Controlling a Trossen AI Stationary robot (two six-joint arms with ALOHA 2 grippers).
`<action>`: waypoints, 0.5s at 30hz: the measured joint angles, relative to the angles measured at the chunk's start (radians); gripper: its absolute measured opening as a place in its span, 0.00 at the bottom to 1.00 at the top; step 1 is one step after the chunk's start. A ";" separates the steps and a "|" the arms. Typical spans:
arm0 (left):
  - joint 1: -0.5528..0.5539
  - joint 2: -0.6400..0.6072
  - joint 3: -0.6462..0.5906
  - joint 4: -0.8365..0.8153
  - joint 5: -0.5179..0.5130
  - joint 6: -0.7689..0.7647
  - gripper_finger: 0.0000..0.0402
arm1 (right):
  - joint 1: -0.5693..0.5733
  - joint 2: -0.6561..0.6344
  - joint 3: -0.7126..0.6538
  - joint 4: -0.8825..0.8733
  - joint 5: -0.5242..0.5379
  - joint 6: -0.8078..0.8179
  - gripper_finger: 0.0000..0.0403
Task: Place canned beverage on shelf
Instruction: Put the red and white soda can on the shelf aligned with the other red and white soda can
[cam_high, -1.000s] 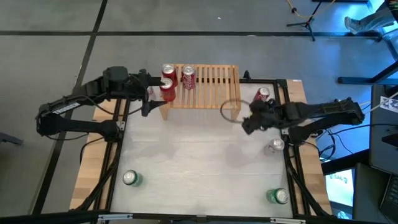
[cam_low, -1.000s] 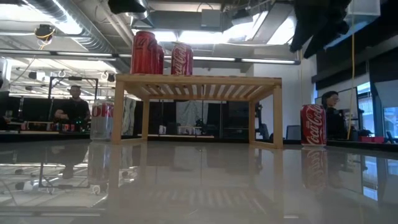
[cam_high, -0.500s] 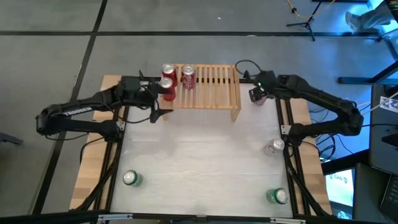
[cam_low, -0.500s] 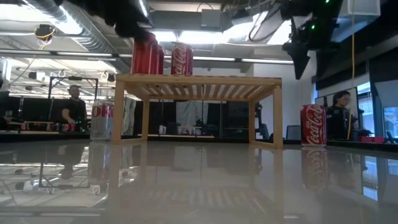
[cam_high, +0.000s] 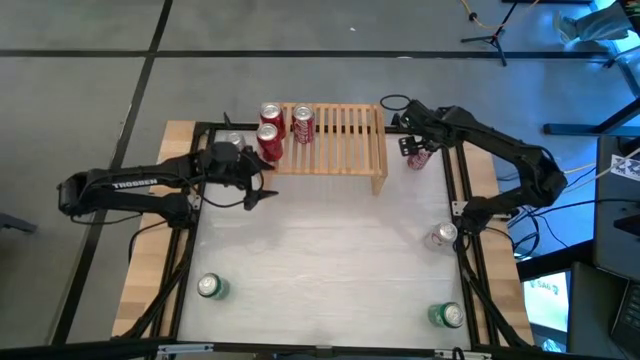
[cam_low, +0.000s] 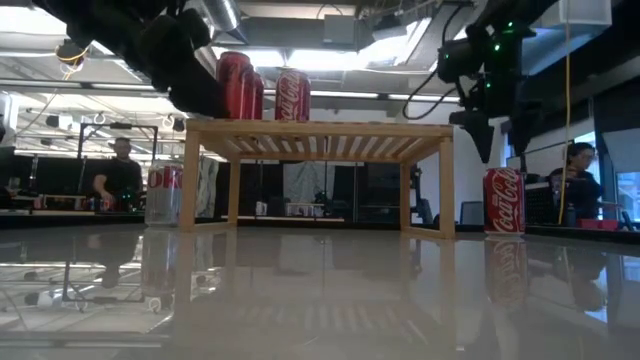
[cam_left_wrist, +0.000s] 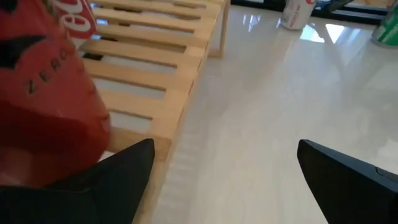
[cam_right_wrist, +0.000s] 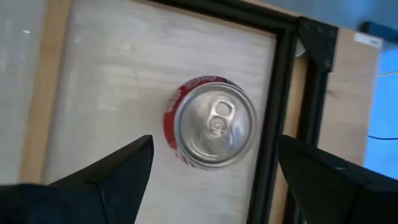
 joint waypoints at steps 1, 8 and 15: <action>-0.005 0.000 0.000 0.003 0.000 0.000 0.96 | -0.010 0.004 -0.004 0.011 -0.012 -0.008 0.84; -0.033 0.000 0.000 0.020 0.005 -0.001 0.96 | -0.089 0.017 -0.102 0.097 -0.073 -0.029 0.84; -0.041 0.000 0.000 0.050 0.035 0.000 0.96 | -0.100 0.022 -0.180 0.249 -0.147 -0.064 0.83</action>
